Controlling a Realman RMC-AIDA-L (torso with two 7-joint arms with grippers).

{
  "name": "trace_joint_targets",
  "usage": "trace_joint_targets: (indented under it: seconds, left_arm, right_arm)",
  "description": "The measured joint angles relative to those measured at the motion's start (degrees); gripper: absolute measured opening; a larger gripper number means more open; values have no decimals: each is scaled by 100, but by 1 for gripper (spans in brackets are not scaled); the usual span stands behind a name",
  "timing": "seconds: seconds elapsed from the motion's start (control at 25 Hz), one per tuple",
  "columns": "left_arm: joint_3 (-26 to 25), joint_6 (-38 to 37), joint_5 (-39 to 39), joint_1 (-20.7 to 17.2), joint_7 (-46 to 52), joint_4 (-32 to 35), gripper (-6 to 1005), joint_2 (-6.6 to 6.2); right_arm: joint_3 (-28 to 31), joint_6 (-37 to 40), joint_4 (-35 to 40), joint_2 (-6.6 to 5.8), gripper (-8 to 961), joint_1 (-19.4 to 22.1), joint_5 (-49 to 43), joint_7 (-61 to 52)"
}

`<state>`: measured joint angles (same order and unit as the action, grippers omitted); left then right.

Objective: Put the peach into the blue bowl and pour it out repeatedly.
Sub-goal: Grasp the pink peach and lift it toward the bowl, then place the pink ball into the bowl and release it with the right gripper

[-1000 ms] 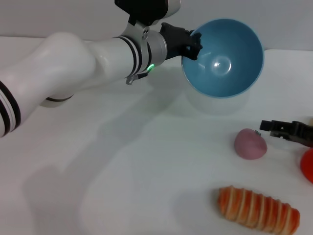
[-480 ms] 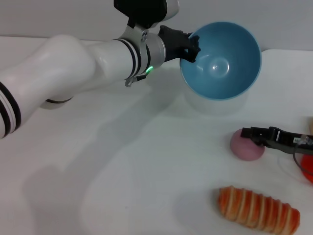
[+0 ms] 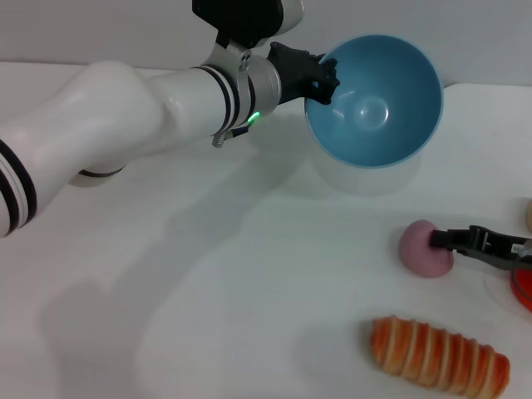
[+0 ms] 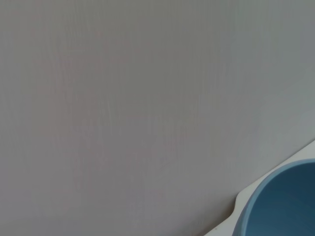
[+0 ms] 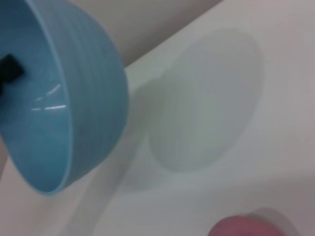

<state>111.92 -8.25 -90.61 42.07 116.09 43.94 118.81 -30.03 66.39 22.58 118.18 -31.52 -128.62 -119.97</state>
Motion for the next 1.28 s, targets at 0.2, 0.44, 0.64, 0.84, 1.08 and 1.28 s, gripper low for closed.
trace_joint_targets:
  seconds: [0.2,0.44,0.64,0.84,1.08,1.28]
  left_arm:
    - [0,-1,0,1,1,0,-2,2]
    - [7,-3,-1,106,1,-120,0,-5]
    - [17,-207,-13,462,2,-476,-1,6]
    - [250,-370,-30,610,32,-574,-1,21]
    - [467,-556,-41,620,281,-538,-1,27]
    - [577,-657,-21,579,313,-480,0,28]
  right_arm:
    - [14,248,192,3,102,44,33,162]
    - [34,2149,1084,3,41,-3,260,917]
    - [20,3166,1989,6,39,14,966,925]
    - [38,3174,2513,1,38,30,1450,919]
    - [-187,2135,2452,-7,36,-62,1311,935]
    - [-646,1360,2074,1,37,-152,1280,1123]
